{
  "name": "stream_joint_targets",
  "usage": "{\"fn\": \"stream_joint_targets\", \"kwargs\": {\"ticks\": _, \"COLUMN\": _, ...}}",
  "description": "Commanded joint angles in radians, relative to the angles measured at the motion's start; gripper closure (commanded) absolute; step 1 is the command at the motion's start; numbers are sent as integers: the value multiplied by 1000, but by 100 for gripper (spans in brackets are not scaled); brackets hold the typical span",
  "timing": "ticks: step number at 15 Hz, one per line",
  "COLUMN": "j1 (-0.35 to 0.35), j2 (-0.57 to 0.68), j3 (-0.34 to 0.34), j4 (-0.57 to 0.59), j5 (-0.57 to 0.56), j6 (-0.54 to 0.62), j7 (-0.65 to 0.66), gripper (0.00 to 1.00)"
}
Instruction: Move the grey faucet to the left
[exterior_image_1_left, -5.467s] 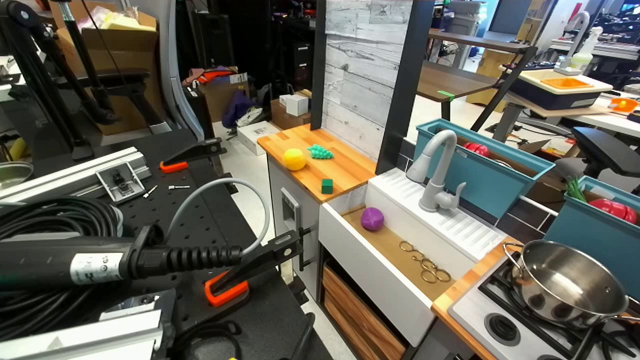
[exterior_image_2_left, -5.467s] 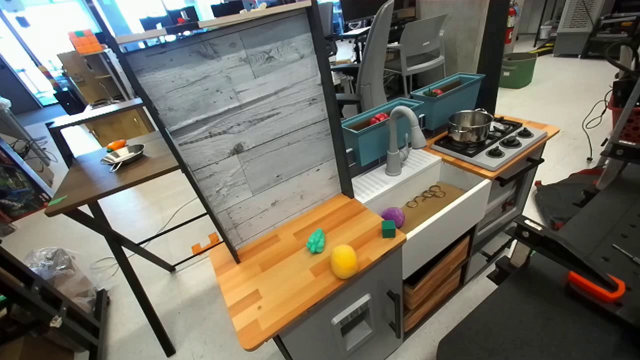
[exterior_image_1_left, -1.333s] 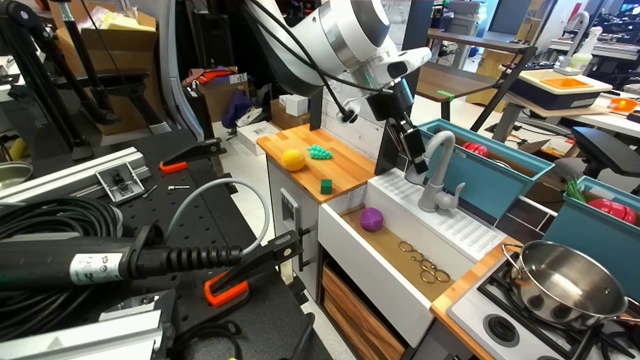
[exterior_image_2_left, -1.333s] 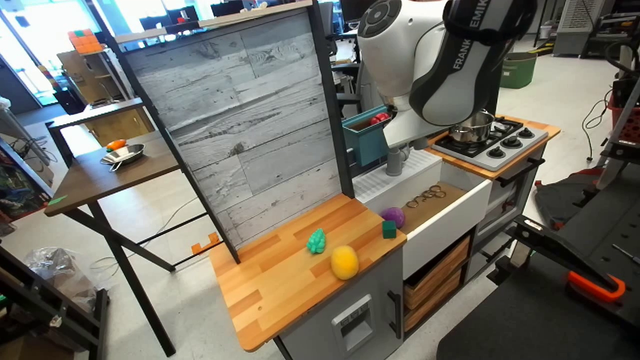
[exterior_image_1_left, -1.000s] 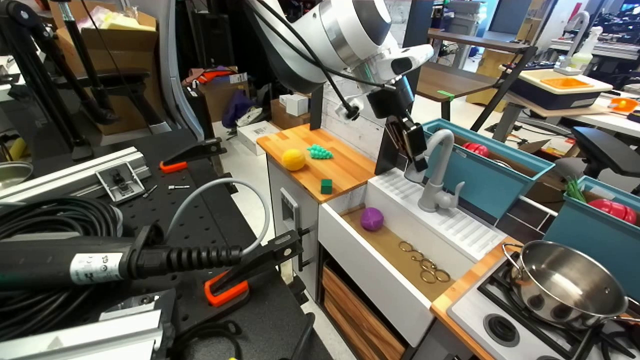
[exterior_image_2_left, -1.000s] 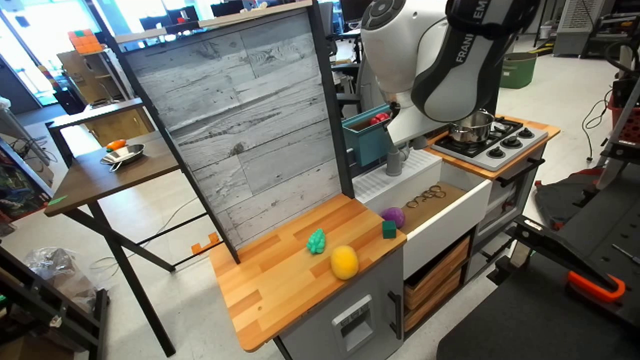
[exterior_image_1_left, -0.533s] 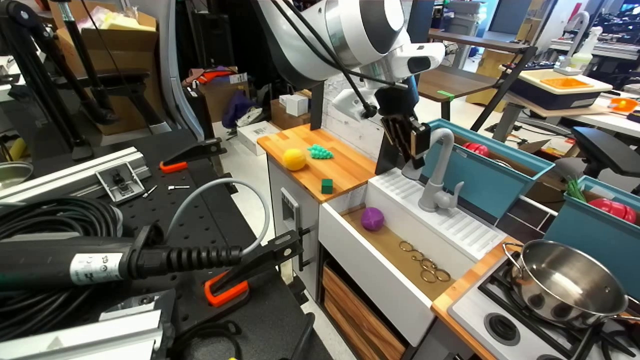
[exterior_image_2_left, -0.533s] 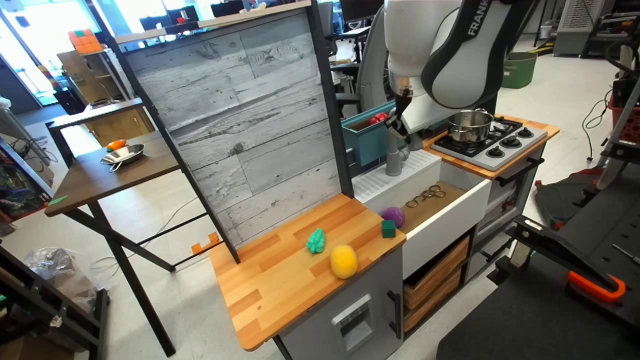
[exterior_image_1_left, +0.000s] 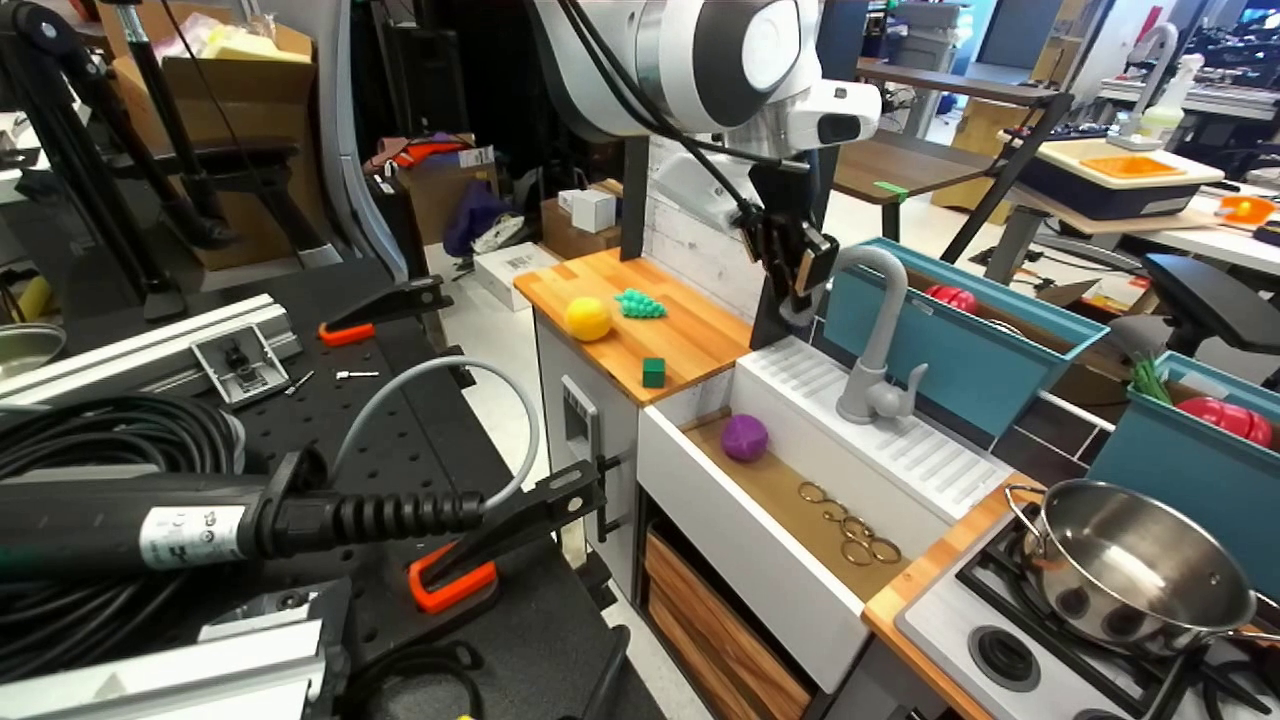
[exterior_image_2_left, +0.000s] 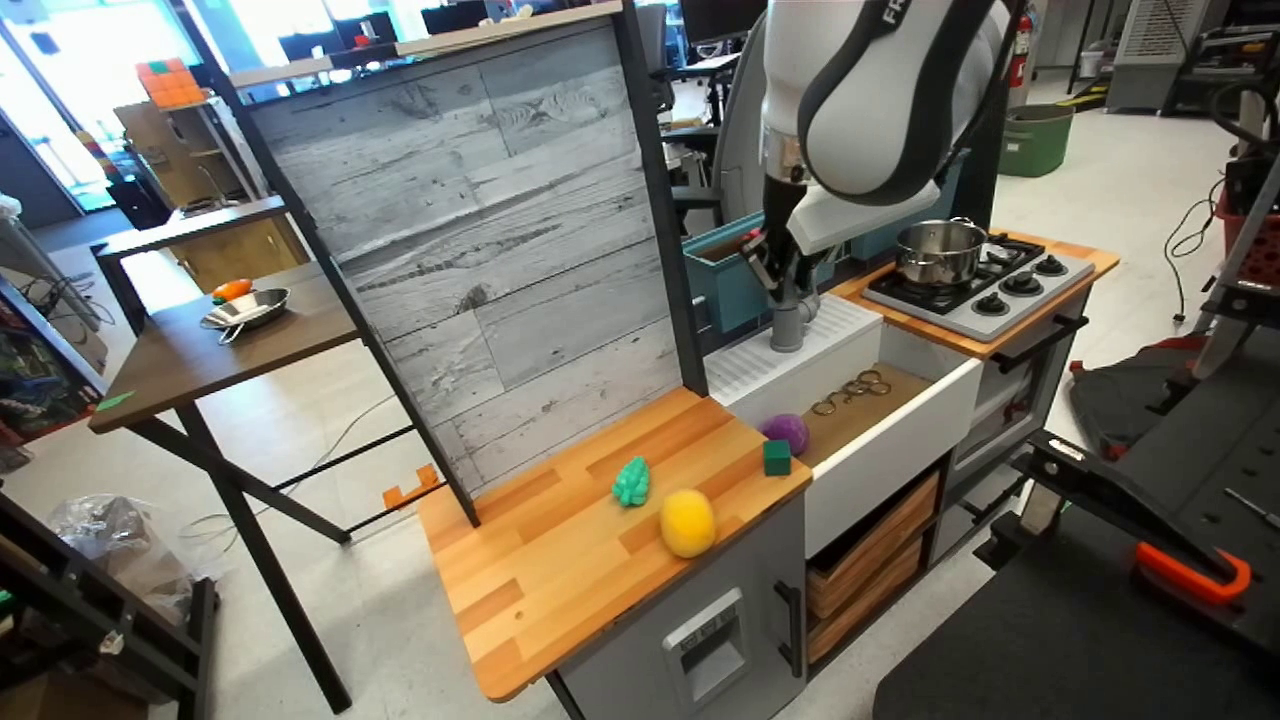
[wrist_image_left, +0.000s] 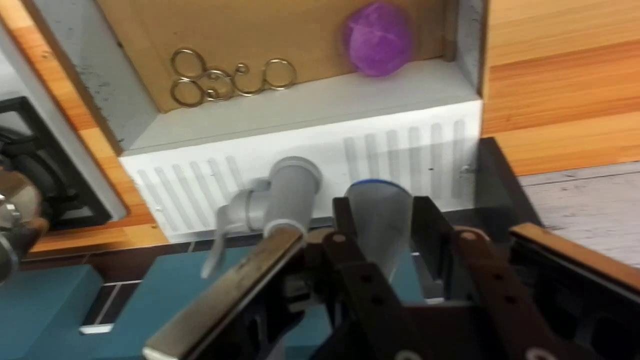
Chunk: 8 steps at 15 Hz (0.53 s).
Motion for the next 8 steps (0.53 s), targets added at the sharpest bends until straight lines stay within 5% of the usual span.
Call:
{"fn": "stream_joint_targets", "kwargs": {"ticks": 1, "j1": -118, "j2": 113, "j3": 198, "j4": 148, "j5": 106, "j6": 4, "j7": -223, "gripper": 89}}
{"fn": "stream_joint_targets", "kwargs": {"ticks": 5, "j1": -262, "j2": 227, "j3": 417, "j4": 294, "j5": 110, "j6": -94, "j7": -402, "gripper": 89}}
{"fn": "stream_joint_targets", "kwargs": {"ticks": 8, "j1": -381, "j2": 220, "j3": 567, "j4": 268, "j5": 75, "j6": -199, "j7": -490, "gripper": 89}}
